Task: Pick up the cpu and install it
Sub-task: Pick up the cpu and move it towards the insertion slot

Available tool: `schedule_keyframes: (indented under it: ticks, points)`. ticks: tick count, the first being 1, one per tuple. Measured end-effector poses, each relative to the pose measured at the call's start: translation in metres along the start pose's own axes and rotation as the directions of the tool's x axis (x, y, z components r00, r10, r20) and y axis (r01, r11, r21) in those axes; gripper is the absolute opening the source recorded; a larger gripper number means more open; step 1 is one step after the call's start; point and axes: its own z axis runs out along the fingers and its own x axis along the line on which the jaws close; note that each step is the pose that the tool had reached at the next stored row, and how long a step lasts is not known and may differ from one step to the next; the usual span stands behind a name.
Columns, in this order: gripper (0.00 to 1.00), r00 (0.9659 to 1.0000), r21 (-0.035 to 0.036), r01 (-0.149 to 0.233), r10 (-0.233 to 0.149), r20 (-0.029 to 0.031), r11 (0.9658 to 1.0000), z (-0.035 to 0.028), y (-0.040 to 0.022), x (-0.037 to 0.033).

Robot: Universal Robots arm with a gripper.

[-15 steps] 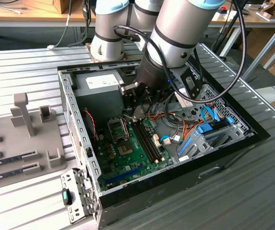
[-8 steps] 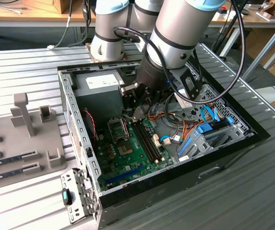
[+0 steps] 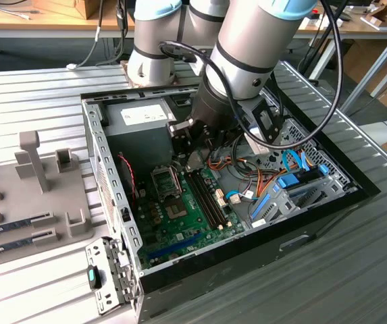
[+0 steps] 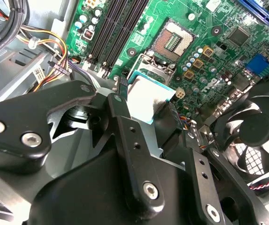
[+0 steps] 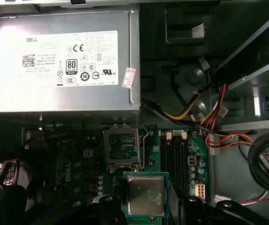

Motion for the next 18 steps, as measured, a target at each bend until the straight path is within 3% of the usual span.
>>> schedule_keyframes:
  ticks: [18]
  points:
    - [0.47,1.0,0.0011,0.0,0.0,0.0,1.0,0.0078,-0.0008,-0.0003]
